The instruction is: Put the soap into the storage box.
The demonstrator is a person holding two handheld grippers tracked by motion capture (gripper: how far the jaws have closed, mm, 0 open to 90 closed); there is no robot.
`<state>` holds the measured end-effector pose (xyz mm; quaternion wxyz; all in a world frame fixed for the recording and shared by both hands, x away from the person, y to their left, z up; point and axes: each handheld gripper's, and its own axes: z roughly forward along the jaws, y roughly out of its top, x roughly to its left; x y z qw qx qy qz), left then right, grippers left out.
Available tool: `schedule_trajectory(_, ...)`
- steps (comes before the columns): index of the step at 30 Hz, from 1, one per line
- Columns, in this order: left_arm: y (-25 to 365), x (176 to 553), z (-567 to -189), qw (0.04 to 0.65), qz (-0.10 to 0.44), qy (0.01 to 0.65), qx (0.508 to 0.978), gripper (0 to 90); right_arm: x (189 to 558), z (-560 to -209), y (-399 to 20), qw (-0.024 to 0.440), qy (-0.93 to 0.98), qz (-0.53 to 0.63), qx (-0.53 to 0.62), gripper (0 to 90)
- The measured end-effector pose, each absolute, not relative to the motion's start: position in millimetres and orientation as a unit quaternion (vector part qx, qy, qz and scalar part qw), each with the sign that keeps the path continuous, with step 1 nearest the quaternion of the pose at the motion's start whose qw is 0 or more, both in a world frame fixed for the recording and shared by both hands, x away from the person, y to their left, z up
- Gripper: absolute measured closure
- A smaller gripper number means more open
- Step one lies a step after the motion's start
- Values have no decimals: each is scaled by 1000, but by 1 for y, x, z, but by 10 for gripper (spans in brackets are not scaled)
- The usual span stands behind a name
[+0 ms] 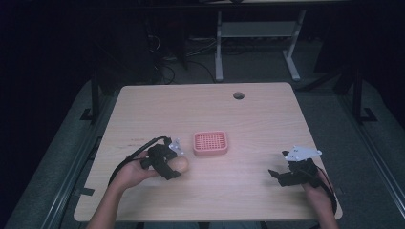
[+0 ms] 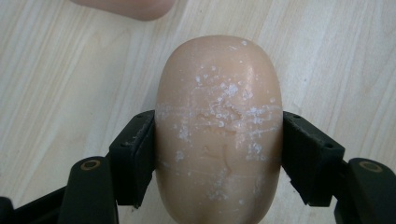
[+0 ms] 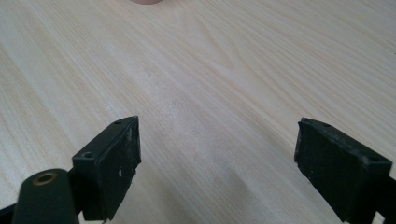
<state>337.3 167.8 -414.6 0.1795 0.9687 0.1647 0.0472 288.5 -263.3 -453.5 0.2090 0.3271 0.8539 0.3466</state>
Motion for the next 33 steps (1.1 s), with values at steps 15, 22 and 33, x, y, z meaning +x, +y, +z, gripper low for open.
schedule_trajectory(15, 155, 349, -408, 179, 45, 158, 970, 322, 289, -453, -263, 209, 854, 348, 326, 140)
schedule_trajectory(22, 145, 355, -403, 180, 44, 149, 971, 322, 289, -453, -264, 210, 853, 350, 325, 139)
schedule_trajectory(33, 134, 366, -394, 188, 44, 143, 971, 322, 289, -452, -264, 209, 852, 352, 326, 139)
